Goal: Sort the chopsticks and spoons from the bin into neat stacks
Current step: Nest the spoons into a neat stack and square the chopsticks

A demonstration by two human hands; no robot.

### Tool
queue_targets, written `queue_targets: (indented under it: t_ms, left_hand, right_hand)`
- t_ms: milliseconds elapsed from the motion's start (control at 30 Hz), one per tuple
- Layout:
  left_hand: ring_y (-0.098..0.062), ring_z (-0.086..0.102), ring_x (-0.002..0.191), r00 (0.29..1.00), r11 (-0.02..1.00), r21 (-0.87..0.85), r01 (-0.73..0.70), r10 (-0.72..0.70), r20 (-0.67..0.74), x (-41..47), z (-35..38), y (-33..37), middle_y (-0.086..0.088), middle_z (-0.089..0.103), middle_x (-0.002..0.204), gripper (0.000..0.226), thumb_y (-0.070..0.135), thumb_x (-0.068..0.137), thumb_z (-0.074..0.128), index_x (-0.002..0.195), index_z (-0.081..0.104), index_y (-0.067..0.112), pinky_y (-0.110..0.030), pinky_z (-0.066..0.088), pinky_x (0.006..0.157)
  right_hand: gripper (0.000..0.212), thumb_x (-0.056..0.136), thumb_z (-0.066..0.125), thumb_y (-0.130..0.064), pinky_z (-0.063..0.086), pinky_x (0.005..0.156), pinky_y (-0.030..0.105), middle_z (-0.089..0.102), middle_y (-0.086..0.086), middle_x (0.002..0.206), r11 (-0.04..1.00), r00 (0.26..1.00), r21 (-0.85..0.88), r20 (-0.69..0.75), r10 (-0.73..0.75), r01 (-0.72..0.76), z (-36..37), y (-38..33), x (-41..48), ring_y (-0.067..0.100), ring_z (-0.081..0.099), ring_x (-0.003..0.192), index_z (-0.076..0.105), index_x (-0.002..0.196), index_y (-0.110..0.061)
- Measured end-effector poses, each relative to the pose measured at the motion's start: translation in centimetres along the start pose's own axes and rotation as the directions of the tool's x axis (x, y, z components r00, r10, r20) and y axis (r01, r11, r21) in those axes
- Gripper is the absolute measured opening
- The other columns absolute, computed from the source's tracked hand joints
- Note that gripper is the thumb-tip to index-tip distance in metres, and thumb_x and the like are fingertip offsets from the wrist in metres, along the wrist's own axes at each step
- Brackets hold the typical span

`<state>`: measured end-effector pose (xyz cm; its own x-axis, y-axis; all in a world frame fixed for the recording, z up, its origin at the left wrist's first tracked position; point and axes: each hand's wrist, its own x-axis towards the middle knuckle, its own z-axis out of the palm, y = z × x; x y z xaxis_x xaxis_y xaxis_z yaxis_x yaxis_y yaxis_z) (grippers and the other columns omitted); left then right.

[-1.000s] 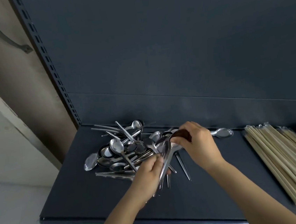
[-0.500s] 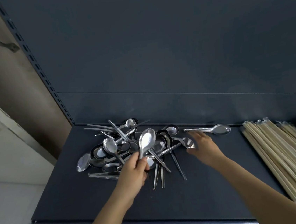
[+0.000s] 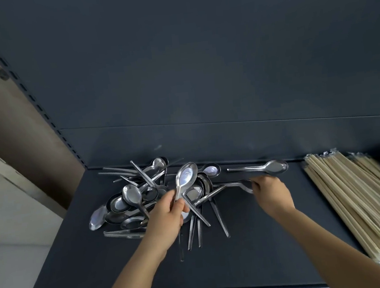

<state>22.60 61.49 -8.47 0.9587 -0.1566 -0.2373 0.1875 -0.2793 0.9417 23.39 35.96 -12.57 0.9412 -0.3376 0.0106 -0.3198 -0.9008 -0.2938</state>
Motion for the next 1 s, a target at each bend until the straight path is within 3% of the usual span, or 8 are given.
queue_targets:
  t_ms: [133,200,333,467,600,767,867,1000]
  left_hand:
    - [-0.006,0.038,0.050,1.000,1.000,-0.007,-0.015,0.015,-0.014,0.9,1.3,0.8,0.006,0.058,0.073,0.022,0.013,0.099,0.043,0.093,0.055,0.031,-0.014,0.035,0.049]
    - [-0.005,0.041,0.051,1.000,1.000,0.018,-0.020,0.021,-0.010,1.6,2.0,0.9,0.004,0.060,0.075,0.022,0.013,0.098,0.043,0.092,0.056,0.030,-0.020,0.035,0.053]
    - [-0.004,0.043,0.052,0.999,0.997,0.067,-0.028,0.027,0.026,2.5,3.7,1.2,0.004,0.062,0.075,0.019,0.014,0.098,0.043,0.093,0.059,0.022,-0.025,0.034,0.056]
    - [-0.006,0.040,0.050,0.995,0.994,0.079,-0.077,0.072,0.070,3.3,4.9,2.0,0.004,0.060,0.073,0.016,0.012,0.098,0.043,0.096,0.059,0.013,-0.018,0.034,0.051]
    - [-0.007,0.041,0.055,0.983,0.998,0.012,-0.054,0.051,0.179,3.2,6.2,2.8,0.008,0.061,0.072,0.016,0.013,0.099,0.044,0.099,0.059,0.019,-0.016,0.035,0.052]
    - [-0.010,0.062,0.080,0.933,0.992,-0.114,0.053,-0.009,0.360,1.7,8.6,2.7,-0.001,0.066,0.088,0.021,0.012,0.100,0.042,0.101,0.063,0.016,-0.023,0.050,0.075]
    - [-0.015,0.068,0.069,0.898,0.949,-0.235,0.211,-0.093,0.429,0.7,9.4,3.1,-0.005,0.067,0.088,0.021,0.015,0.102,0.038,0.104,0.059,0.016,-0.026,0.056,0.059]
    - [-0.008,0.046,0.044,0.925,0.984,-0.143,0.111,-0.049,0.377,0.5,9.9,3.0,0.004,0.071,0.084,0.025,0.030,0.102,0.032,0.108,0.055,0.022,-0.018,0.031,0.042]
  right_hand:
    - [0.024,0.088,0.052,-0.005,0.045,0.062,0.031,0.066,0.010,0.094,0.989,0.984,0.148,-0.179,0.001,0.026,-2.4,1.5,-0.1,0.032,0.060,0.082,0.071,0.099,-0.013]
    - [0.026,0.084,0.056,0.002,0.041,0.067,0.028,0.066,0.011,0.097,0.979,0.965,0.190,-0.261,-0.022,0.074,-3.9,2.1,0.1,0.032,0.060,0.090,0.072,0.101,-0.010]
    - [0.025,0.079,0.059,0.008,0.042,0.069,0.030,0.066,0.014,0.088,0.974,0.945,0.183,-0.318,-0.072,0.136,-6.6,2.9,0.3,0.036,0.059,0.084,0.073,0.095,-0.006]
    - [0.025,0.076,0.063,0.008,0.041,0.070,0.025,0.068,0.004,0.085,0.950,0.938,0.176,-0.283,-0.202,0.258,-9.7,2.7,-0.1,0.025,0.061,0.081,0.072,0.092,-0.010]
    - [0.015,0.080,0.067,-0.001,0.040,0.064,0.007,0.065,-0.010,0.074,0.889,0.957,0.357,-0.154,-0.247,0.287,-12.1,1.0,-0.8,0.007,0.059,0.068,0.066,0.086,-0.014]
    - [0.016,0.076,0.069,0.000,0.038,0.065,0.006,0.058,-0.015,0.073,0.870,0.942,0.365,-0.160,-0.293,0.333,-11.1,0.1,-0.4,0.003,0.055,0.075,0.067,0.078,-0.016]
    - [0.018,0.074,0.069,0.003,0.037,0.070,0.004,0.052,-0.014,0.080,0.869,0.946,0.379,-0.183,-0.268,0.319,-9.6,0.5,-0.2,0.001,0.055,0.074,0.071,0.083,-0.013]
    - [0.021,0.076,0.071,0.001,0.039,0.070,0.004,0.054,-0.009,0.083,0.872,0.950,0.401,-0.246,-0.190,0.279,-7.6,0.8,-0.5,-0.001,0.054,0.073,0.074,0.092,-0.011]
